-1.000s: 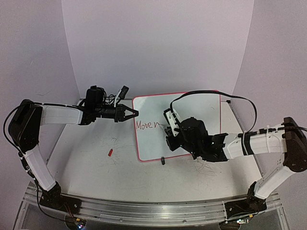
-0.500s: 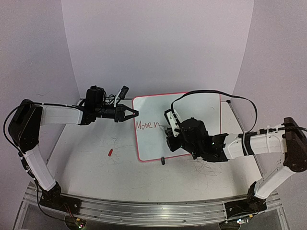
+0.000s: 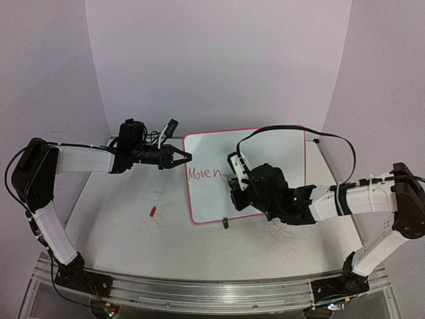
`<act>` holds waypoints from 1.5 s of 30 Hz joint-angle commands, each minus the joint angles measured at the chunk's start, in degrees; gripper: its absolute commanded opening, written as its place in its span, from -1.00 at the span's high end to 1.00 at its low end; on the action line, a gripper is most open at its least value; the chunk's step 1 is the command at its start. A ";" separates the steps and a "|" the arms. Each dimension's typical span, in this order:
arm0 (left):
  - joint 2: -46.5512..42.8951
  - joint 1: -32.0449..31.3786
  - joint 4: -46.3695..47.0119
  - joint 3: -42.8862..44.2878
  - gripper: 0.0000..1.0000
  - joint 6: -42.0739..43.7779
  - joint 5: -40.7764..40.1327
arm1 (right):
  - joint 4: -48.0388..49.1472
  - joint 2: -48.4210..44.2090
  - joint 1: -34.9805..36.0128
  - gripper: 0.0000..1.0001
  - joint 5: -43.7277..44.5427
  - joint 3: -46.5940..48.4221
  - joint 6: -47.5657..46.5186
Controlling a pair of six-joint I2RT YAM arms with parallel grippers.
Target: Write a sentence on the whiteboard
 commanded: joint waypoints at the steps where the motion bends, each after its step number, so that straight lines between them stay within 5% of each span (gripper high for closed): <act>1: -1.81 -0.31 -0.39 -0.36 1.00 5.98 -2.59 | -1.42 -0.57 -0.75 1.00 1.22 -0.19 0.62; 29: -2.21 -0.34 -0.46 -0.54 1.00 6.07 -2.55 | 2.27 0.42 -0.82 1.00 6.69 3.40 -0.98; 45: -2.11 -0.29 -0.55 -0.45 1.00 6.16 -2.84 | 4.78 -5.40 -1.16 1.00 0.23 -1.19 -2.80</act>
